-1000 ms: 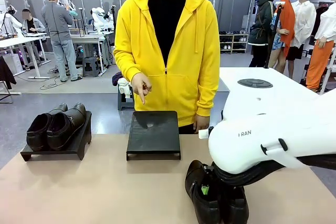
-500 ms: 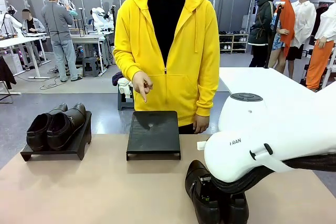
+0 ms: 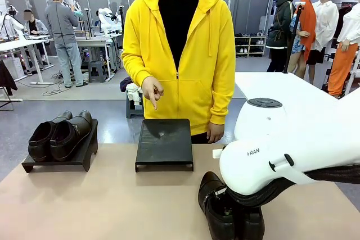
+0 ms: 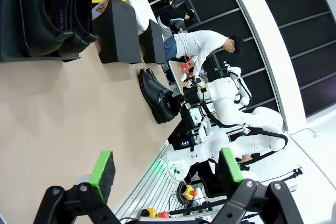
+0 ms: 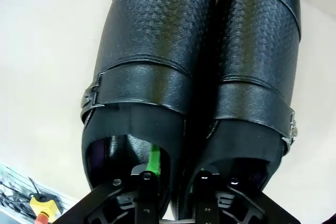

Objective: Place the shoes on the stand as instructed by the person.
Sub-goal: Pick up another pair of Shoes and place it on the Shoes Stand indicated by the person.

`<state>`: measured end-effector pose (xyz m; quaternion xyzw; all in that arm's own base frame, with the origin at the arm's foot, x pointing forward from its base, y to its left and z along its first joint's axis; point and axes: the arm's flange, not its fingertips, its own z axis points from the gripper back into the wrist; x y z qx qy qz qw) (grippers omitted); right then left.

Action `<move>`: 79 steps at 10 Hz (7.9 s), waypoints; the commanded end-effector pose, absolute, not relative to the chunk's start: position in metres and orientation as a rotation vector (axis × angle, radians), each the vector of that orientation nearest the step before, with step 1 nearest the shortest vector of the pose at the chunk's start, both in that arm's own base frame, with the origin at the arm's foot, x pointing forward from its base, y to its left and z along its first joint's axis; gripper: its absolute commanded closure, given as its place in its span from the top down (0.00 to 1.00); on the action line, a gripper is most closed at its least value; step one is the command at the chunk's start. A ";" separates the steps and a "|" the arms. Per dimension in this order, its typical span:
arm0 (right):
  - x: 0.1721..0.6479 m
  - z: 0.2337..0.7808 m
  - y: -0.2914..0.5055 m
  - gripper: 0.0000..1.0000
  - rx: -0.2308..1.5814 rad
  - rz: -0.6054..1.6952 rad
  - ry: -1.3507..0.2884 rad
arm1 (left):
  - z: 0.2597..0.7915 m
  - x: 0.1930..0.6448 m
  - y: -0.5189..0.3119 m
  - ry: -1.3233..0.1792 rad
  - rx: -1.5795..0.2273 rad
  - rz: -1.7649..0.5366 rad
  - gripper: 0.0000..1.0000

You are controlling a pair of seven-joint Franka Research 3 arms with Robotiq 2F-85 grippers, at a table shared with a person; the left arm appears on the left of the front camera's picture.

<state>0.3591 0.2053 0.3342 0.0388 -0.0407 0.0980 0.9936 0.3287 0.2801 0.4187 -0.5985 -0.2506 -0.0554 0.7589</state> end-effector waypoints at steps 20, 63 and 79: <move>0.418 0.531 0.292 0.07 0.116 0.104 -0.348 | 0.420 0.324 0.277 -0.545 -1.307 -0.130 1.00; 0.575 0.429 0.420 1.00 0.055 -0.035 -0.508 | 0.420 0.324 0.277 -0.545 -1.307 -0.130 1.00; 0.515 0.496 0.203 1.00 0.633 -0.106 -0.164 | 0.420 0.324 0.277 -0.545 -1.307 -0.130 1.00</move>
